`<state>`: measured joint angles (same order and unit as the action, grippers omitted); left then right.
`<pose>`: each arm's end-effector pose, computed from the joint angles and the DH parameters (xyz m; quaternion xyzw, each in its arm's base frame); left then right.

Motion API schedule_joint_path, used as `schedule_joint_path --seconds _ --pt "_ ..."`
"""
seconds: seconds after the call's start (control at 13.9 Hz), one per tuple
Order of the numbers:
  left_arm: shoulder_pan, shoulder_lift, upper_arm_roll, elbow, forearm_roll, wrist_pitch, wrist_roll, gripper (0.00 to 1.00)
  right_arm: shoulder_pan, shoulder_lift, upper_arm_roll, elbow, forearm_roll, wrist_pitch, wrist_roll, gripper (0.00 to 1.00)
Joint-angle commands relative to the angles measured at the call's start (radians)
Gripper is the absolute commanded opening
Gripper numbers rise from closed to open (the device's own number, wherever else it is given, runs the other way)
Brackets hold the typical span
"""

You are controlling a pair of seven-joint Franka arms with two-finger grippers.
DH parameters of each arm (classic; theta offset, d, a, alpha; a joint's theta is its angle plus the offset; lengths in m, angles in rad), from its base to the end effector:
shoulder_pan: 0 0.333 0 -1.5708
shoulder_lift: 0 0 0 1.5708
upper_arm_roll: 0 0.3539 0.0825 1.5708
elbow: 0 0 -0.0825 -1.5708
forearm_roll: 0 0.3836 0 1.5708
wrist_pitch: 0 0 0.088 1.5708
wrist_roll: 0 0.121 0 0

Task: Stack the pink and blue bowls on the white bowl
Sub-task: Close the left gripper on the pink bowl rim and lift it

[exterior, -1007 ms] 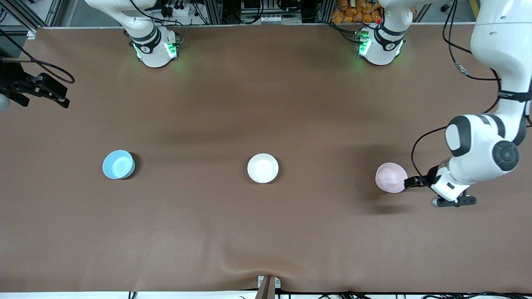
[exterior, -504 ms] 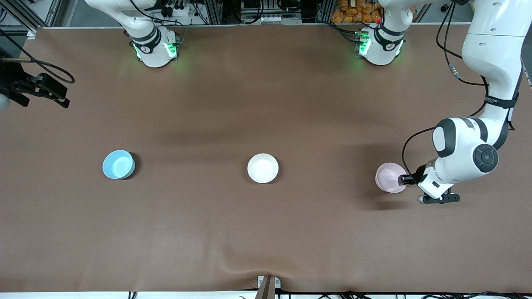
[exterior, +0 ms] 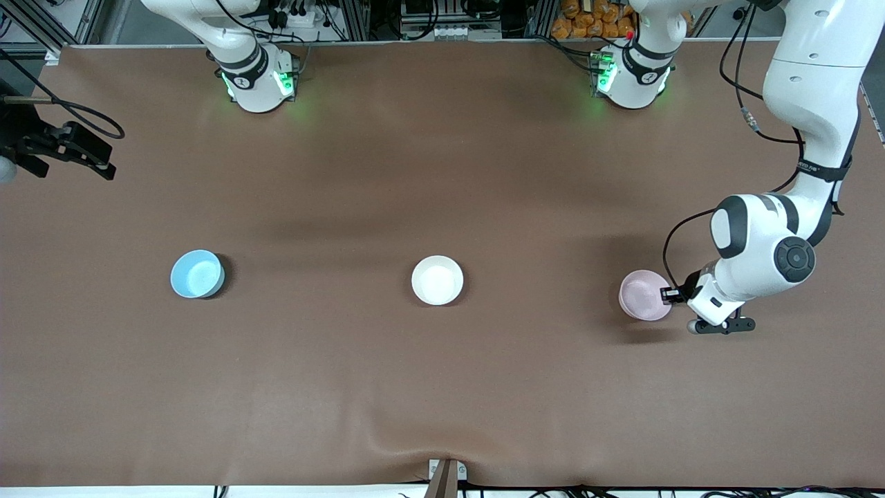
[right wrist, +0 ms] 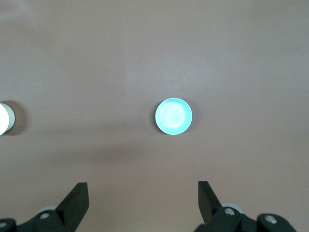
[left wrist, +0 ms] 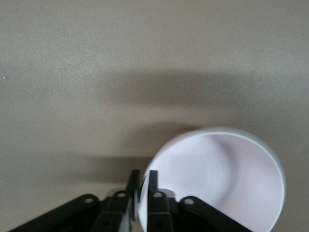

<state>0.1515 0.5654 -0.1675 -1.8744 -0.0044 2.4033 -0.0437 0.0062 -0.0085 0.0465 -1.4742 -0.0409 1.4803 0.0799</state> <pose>0.6542 -0.0031 0.2284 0.9984 0.0276 -0.0159 0.0459 0.5416 0.0235 0.6903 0.9996 -0.0156 0.0086 0.0200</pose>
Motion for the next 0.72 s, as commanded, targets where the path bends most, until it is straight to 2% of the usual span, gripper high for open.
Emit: schedule_joint_path --seconds 0.0,0.29,0.65 --pt "-0.006 -0.016 0.003 -0.022 -0.006 0.028 0.008 0.0 -0.018 0.007 0.012 0.015 0.009 -0.011 0.006 1.0" --pt "-0.041 -0.09 -0.013 -0.019 -0.003 -0.015 0.009 0.0 -0.018 0.007 0.012 0.015 0.009 -0.011 0.006 1.0" --pt "-0.046 -0.13 -0.141 0.038 -0.006 -0.067 -0.109 0.0 -0.018 0.007 0.012 0.015 0.009 -0.012 0.006 1.0"
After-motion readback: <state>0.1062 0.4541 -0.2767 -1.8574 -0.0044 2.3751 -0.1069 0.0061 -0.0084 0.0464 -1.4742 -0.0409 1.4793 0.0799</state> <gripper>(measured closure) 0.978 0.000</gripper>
